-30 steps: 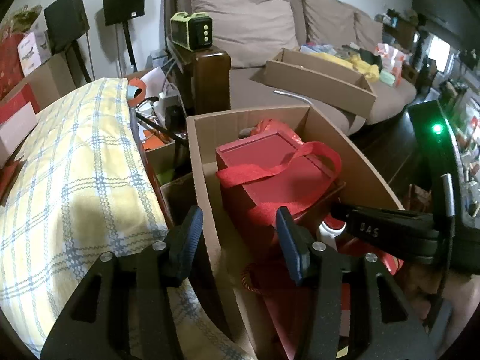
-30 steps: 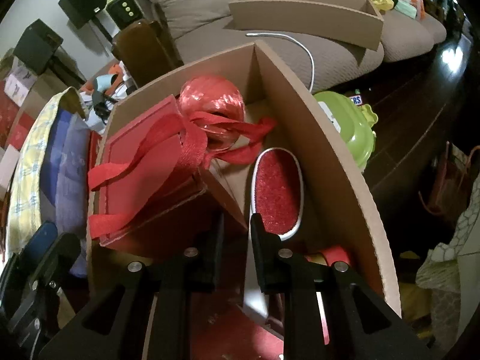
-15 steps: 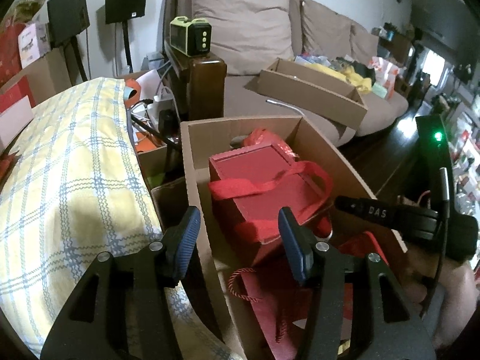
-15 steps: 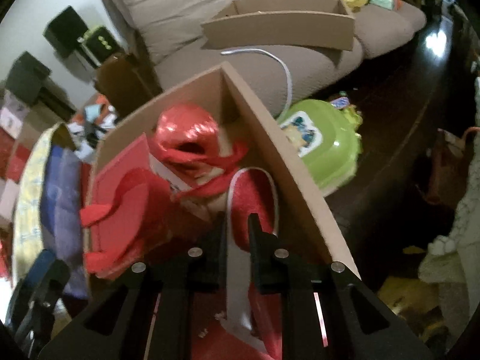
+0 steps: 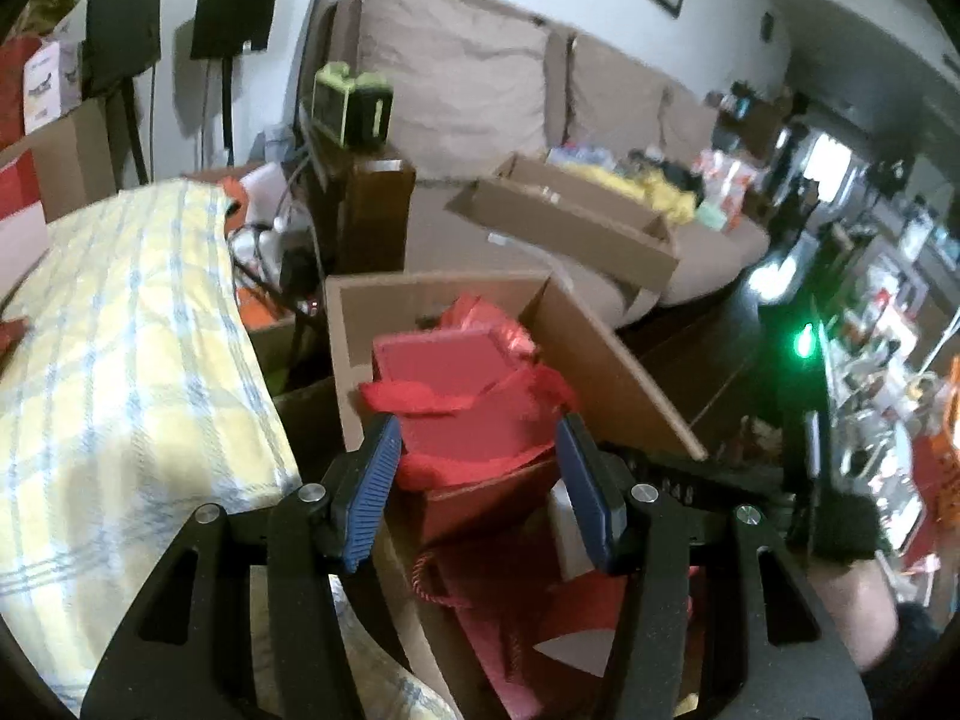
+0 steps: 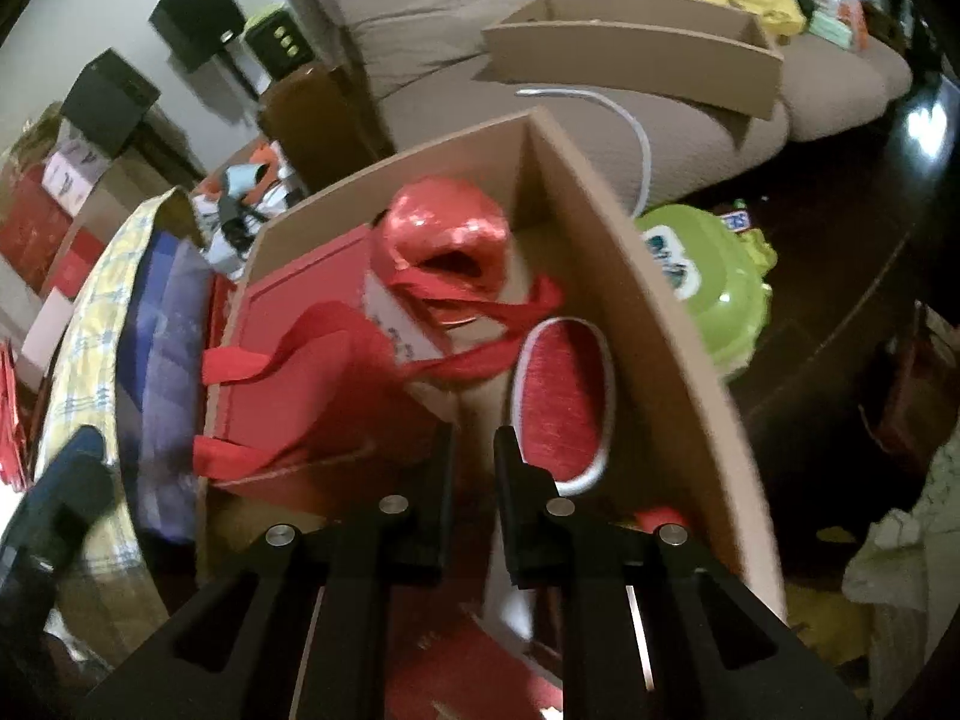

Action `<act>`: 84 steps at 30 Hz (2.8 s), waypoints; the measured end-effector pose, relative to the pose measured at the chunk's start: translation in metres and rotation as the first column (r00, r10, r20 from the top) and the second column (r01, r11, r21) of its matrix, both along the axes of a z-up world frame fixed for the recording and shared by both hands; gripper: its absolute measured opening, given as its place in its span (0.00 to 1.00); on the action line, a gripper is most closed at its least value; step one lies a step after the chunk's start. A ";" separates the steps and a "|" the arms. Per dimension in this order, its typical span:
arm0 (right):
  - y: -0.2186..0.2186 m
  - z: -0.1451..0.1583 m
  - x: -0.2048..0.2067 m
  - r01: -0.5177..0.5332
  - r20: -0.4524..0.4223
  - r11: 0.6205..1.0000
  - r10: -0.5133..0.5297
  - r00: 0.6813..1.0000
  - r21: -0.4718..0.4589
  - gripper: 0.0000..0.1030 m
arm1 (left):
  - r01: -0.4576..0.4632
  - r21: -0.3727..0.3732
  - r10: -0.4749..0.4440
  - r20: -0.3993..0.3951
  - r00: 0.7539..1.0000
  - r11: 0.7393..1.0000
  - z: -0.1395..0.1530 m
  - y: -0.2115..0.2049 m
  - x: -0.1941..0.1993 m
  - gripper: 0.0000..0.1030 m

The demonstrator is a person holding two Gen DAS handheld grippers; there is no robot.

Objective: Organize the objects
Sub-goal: 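Withdraw both grippers from the box and turn toward the checked table, then reach both grippers toward the red printed bag on the table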

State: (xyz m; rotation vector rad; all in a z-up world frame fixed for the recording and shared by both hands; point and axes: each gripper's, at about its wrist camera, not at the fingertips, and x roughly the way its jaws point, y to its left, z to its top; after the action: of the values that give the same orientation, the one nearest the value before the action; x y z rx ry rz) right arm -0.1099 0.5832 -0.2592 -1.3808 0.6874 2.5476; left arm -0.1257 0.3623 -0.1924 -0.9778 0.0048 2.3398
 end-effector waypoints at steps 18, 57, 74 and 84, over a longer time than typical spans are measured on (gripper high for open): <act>-0.067 0.145 0.009 -0.139 -0.198 0.990 0.135 0.971 -0.005 0.18 | -0.347 0.203 0.387 -0.210 0.898 0.916 0.165 -0.218 -0.012 0.59; -0.365 0.109 -0.150 -0.618 -0.143 0.778 0.628 0.765 0.111 0.57 | -0.668 0.068 0.634 0.259 0.729 0.741 0.011 -0.524 -0.039 0.63; -0.351 0.106 -0.002 -0.570 -0.088 0.751 0.577 0.812 -0.334 0.28 | -0.680 0.005 0.664 0.207 0.718 0.733 0.043 -0.512 -0.028 0.62; -0.372 0.118 0.042 -0.623 -0.120 0.731 0.617 0.778 -0.279 0.34 | -0.641 0.000 0.623 0.237 0.745 0.767 0.077 -0.511 0.012 0.62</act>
State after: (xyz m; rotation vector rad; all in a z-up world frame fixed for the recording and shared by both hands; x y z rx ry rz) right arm -0.0680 0.2114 -0.1408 -1.9765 0.7402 3.0531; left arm -0.1142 -0.1483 -0.1154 -1.3577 -0.6055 2.7787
